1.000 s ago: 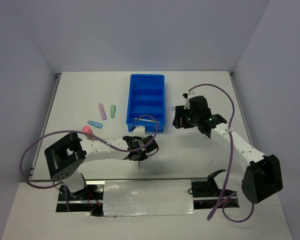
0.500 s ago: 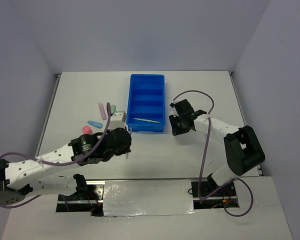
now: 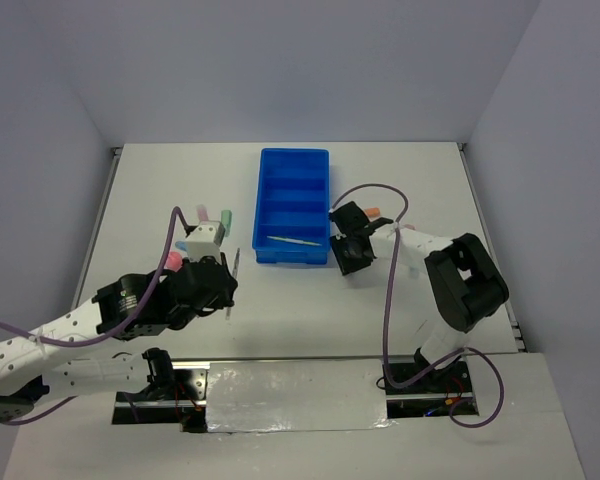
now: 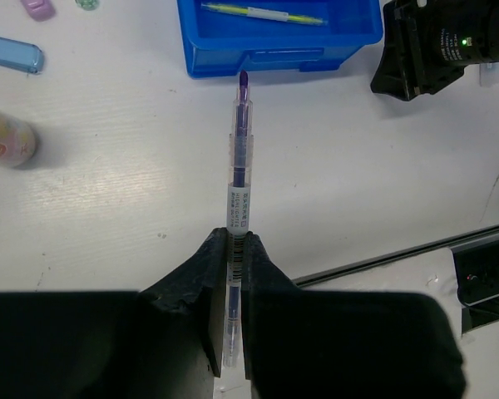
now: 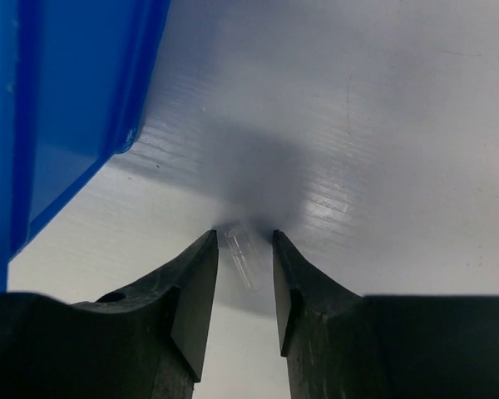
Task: Sort the stationery into containers
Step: Close the pen cap on the pen.
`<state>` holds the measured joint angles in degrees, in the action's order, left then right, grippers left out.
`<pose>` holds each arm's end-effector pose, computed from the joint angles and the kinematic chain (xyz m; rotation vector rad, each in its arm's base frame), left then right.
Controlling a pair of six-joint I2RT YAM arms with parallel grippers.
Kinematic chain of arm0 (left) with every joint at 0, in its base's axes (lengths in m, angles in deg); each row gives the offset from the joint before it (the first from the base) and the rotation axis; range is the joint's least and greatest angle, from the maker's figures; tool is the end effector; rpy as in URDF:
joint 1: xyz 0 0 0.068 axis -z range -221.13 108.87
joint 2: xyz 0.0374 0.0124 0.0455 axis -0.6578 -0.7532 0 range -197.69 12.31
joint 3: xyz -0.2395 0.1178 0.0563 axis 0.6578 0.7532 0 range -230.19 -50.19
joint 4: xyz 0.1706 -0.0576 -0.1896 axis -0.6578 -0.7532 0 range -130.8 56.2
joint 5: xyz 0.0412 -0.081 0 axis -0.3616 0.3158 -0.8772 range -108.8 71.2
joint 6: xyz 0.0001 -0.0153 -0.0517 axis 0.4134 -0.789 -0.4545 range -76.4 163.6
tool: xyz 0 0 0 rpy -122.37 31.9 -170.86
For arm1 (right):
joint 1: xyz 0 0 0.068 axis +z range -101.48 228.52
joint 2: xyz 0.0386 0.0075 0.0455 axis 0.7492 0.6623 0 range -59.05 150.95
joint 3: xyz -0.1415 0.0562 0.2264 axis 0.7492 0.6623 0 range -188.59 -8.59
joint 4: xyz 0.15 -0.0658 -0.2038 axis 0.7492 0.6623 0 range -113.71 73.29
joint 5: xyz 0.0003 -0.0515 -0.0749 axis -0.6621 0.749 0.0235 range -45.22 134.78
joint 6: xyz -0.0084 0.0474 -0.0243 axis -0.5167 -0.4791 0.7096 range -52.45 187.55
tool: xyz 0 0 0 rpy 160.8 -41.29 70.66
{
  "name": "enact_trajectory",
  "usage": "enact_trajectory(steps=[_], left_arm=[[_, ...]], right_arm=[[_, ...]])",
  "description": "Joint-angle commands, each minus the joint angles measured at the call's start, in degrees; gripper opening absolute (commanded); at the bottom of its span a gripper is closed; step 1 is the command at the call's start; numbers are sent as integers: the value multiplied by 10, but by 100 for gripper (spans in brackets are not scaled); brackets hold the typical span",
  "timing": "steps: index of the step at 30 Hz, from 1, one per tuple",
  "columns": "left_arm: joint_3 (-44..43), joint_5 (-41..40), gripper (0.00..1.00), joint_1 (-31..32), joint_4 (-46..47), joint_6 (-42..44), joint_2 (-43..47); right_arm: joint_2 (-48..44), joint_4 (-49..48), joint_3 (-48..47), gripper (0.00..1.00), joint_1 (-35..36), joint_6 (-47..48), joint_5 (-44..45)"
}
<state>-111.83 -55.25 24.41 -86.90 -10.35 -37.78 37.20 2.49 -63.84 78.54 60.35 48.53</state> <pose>0.0837 -0.1328 0.3558 -0.1000 2.1699 -0.4788 0.2742 0.1558 0.1595 -0.5246 2.6919 0.0915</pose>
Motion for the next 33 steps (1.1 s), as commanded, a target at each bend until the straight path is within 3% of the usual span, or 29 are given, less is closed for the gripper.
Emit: enact_trajectory(steps=[1,7,12,14,23,26,30,33], left_arm=[[-8,-10,0,0,1,17,9],[-19,-12,0,0,6,26,7],[-19,-3,0,0,13,33,9],[-10,10,0,0,53,55,16],[121,154,0,0,322,156,50],[155,203,0,0,425,172,39],[192,266,0,0,555,186,25],[207,304,0,0,631,189,13]], right_arm=[[17,21,-19,39,7,-6,19],[32,32,-20,24,8,-4,11],[24,27,-14,0,8,4,-15],[0,14,-1,0,7,-4,-16],[-258,-108,92,0,-15,-146,-31],[-373,-213,155,0,-7,-226,-70],[-561,-458,267,0,21,-357,-88],[-625,-527,301,0,43,-404,-79]])
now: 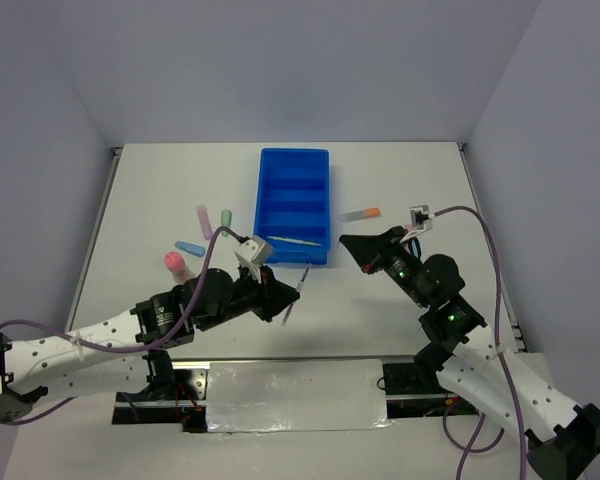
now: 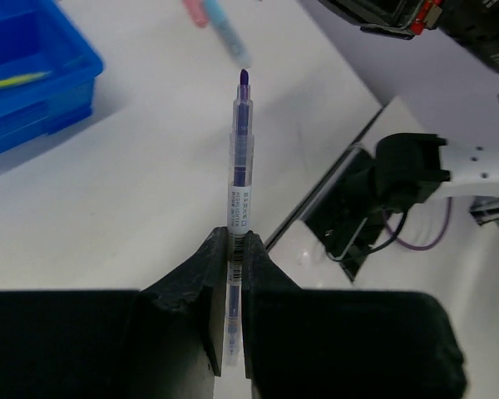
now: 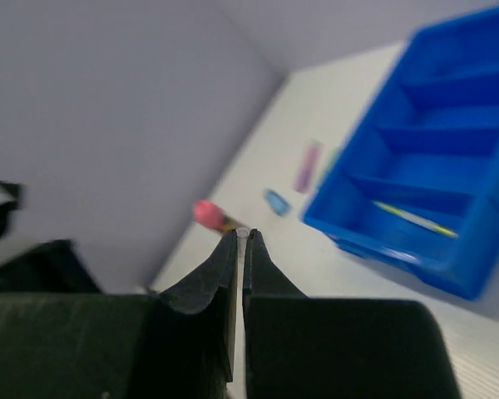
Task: Sort the stationery into containers
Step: Close the pen cap on the pen.
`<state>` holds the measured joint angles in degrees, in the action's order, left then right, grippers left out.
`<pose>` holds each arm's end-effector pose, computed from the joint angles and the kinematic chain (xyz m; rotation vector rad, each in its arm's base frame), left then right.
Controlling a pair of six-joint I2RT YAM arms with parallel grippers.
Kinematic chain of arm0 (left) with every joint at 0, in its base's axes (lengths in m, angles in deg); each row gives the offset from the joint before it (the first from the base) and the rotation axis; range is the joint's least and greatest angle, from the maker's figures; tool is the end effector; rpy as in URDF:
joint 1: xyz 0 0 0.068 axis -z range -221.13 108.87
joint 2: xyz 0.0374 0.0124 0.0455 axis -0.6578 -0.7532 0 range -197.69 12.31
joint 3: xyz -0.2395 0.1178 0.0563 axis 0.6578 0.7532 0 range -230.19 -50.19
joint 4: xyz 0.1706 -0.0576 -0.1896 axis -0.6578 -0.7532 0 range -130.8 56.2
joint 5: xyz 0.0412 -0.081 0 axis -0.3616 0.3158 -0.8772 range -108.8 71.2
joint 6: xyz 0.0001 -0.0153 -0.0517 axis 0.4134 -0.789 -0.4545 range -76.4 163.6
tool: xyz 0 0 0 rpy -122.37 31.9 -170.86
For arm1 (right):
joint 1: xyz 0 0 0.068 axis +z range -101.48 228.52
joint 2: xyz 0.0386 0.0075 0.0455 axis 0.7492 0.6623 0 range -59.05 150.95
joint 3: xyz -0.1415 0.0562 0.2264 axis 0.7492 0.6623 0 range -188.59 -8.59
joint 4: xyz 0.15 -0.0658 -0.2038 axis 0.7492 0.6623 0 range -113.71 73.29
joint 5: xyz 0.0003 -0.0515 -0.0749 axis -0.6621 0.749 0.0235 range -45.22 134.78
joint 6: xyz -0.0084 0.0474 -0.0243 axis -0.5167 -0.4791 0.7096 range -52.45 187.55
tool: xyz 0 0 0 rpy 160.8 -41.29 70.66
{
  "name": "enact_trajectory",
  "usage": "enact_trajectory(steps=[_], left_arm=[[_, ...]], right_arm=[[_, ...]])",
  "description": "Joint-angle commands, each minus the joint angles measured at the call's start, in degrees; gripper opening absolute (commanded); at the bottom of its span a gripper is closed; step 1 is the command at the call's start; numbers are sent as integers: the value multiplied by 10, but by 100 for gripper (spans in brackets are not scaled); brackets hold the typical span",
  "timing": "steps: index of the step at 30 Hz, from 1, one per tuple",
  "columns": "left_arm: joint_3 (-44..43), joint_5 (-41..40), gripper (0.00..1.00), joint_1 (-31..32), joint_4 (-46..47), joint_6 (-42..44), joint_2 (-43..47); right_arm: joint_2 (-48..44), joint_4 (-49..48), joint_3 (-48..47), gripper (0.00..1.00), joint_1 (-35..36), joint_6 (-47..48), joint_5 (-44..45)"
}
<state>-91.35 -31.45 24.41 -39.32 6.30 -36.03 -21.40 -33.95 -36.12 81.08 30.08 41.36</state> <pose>0.0905 -0.1799 0.3158 0.3024 1.8990 -1.0653 0.1439 0.0945 0.2910 0.0216 1.6597 0.9946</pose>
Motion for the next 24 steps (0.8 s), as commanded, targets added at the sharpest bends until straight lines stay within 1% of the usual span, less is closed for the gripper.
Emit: enact_trajectory(steps=[1,3,5,9,15,24], left_arm=[[5,72,0,1,171,24,-8],[13,95,0,0,212,24,-12],[24,105,0,0,246,23,-13],[35,110,0,0,272,19,-11],[39,110,0,0,276,18,-7],[46,104,0,0,278,21,5]], right_arm=[[-45,-167,21,0,20,-107,-9],[-62,-200,26,0,37,-119,-13],[-79,-230,40,0,59,-127,12],[-89,-239,41,0,89,-124,33],[-81,-242,35,0,115,-115,31],[-73,-250,39,0,124,-110,25]])
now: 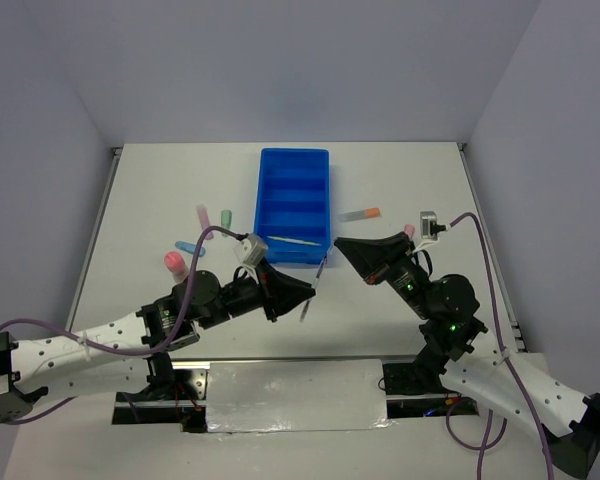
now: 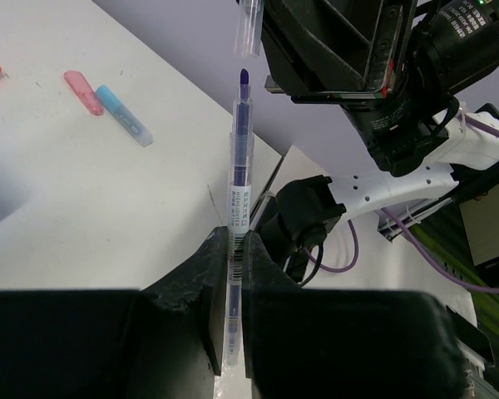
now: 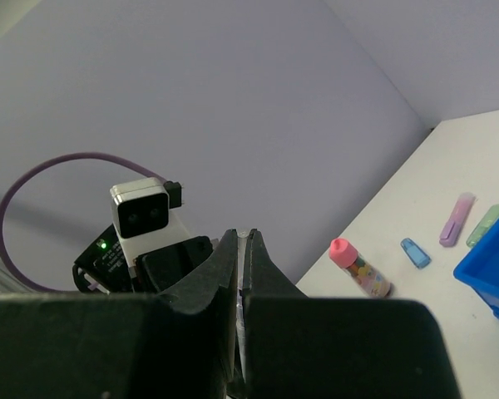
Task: Sort the stationery into containers
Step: Close the pen cap on the pen.
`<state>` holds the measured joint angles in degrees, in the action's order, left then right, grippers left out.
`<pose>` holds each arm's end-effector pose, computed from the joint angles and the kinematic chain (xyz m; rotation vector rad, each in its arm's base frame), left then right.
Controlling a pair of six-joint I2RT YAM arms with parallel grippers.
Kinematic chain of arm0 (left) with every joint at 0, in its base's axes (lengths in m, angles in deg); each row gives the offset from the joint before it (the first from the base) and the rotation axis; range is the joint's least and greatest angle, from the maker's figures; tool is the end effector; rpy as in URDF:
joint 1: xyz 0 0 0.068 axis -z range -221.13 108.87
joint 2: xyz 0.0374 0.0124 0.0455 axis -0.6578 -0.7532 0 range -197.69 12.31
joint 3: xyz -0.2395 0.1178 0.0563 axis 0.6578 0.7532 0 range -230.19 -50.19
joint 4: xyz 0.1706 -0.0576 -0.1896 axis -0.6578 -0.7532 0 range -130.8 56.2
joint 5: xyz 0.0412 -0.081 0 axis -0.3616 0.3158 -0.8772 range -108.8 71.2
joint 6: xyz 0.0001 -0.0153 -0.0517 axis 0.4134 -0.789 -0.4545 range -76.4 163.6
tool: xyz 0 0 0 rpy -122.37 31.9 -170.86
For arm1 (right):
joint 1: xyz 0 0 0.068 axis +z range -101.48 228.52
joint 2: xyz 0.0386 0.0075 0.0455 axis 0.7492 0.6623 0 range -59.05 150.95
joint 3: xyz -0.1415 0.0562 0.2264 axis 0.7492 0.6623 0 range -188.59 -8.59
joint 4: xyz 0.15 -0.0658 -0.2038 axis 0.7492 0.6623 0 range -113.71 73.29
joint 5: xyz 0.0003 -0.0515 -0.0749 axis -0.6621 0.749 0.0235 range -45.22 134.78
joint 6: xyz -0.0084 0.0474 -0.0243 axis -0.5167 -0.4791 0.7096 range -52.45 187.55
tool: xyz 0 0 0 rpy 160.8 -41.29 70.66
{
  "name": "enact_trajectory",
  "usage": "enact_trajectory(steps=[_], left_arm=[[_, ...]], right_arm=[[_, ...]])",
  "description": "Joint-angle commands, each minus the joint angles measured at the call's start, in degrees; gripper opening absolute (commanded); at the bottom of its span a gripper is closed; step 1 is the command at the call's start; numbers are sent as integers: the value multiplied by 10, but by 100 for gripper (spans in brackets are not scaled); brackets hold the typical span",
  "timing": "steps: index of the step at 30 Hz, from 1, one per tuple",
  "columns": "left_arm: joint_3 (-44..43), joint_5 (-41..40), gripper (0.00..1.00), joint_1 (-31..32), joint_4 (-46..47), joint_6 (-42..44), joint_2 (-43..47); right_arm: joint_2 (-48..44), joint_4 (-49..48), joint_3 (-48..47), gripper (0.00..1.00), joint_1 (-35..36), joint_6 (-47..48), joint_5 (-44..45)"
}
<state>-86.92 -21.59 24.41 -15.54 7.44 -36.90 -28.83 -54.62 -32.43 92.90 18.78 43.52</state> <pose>0.0881 -0.1893 0.3301 0.3718 1.5925 -1.3777 0.1006 0.0996 0.3242 0.0269 1.2671 1.4412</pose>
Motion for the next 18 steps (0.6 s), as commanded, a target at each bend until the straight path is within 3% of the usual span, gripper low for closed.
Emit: enact_trajectory(steps=[1,18], left_arm=[[2,7,0,0,40,9,14],[9,-6,0,0,36,11,28]], right_arm=[[2,-43,1,0,9,3,2],[27,-69,1,0,32,7,-10]])
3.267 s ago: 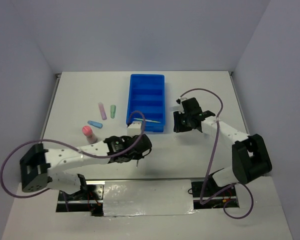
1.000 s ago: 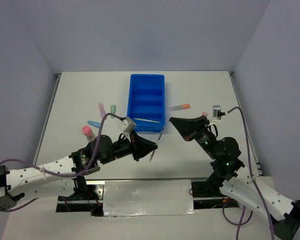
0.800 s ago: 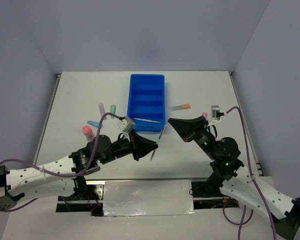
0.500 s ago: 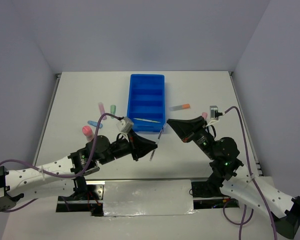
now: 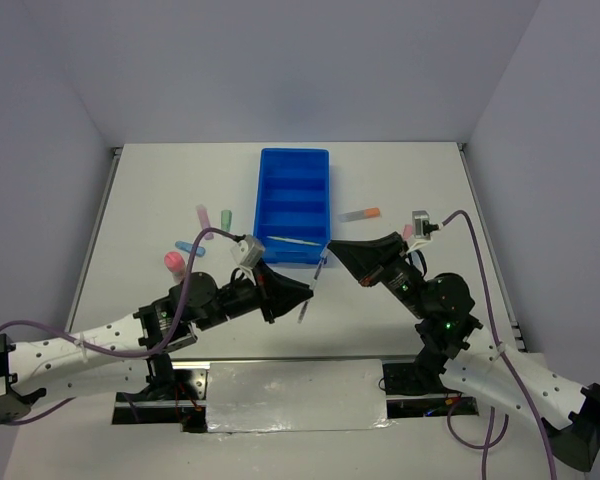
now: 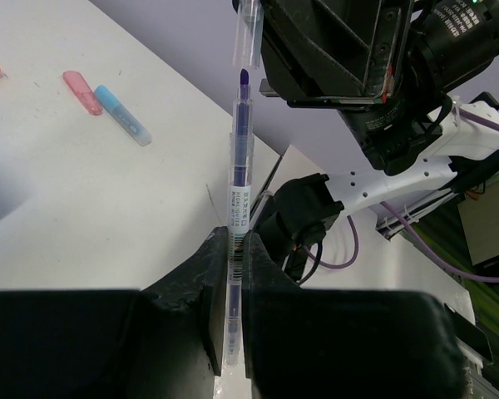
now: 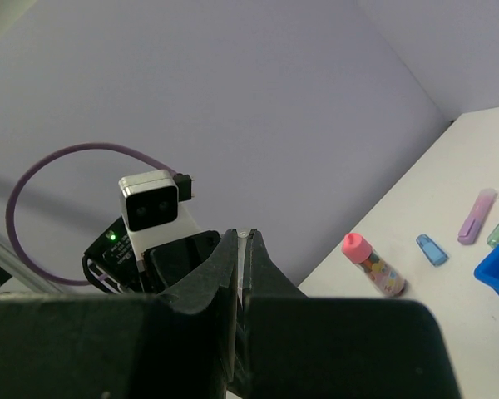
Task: Sort the stationery into containers
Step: Close the pen cap on the pen.
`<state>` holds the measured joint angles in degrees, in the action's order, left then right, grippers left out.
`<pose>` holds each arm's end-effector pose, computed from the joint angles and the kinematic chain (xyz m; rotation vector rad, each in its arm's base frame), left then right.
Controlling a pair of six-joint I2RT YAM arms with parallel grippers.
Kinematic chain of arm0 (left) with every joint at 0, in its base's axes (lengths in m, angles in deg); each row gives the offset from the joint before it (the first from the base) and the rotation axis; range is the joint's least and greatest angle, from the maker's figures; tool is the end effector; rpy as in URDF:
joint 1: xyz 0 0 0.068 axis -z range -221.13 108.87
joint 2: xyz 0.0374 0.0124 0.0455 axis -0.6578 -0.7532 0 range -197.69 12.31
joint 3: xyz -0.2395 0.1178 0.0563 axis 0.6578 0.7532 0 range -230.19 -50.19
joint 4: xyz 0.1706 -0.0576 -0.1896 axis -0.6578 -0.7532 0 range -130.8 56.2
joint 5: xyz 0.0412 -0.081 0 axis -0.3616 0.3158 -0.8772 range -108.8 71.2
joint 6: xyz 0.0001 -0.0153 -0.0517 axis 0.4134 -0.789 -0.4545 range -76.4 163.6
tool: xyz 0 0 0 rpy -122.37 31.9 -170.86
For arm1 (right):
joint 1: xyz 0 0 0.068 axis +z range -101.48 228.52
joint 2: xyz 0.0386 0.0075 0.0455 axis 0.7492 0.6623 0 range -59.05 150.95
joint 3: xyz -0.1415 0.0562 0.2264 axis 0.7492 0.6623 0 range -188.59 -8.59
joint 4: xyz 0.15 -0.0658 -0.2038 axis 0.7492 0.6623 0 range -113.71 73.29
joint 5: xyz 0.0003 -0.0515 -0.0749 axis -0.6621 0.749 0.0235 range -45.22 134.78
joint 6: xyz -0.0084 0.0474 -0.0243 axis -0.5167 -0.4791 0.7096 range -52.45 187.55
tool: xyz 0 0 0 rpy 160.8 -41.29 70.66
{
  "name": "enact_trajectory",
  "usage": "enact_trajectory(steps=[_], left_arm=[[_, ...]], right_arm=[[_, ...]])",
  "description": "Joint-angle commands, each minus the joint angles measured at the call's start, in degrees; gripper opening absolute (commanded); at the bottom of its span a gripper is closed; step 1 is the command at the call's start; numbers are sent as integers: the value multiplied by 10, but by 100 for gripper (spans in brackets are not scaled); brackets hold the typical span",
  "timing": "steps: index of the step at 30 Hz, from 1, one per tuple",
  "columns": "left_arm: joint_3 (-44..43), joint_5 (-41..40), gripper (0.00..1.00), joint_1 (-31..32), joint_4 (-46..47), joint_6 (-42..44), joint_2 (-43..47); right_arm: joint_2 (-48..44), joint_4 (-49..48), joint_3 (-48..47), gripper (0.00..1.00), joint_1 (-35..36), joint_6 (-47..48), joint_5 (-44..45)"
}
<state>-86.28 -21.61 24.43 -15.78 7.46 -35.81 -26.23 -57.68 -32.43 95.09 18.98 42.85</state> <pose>0.0864 -0.1858 0.3291 0.3710 1.5887 -1.3793 0.1013 0.1088 0.3238 -0.0113 1.2657 1.4801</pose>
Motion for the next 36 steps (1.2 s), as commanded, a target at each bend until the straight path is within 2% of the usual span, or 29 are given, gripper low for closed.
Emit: enact_trajectory(steps=[1,21,27,36], left_arm=[[6,-6,0,0,40,10,20],[2,-20,0,0,24,26,30],[-3,-12,0,0,11,53,39],[-13,-16,0,0,-8,85,36]], right_arm=[[1,-39,5,0,10,5,-3],[35,-25,-21,0,34,23,-37],[43,25,-43,0,41,48,-72],[54,152,-100,0,47,107,-107]])
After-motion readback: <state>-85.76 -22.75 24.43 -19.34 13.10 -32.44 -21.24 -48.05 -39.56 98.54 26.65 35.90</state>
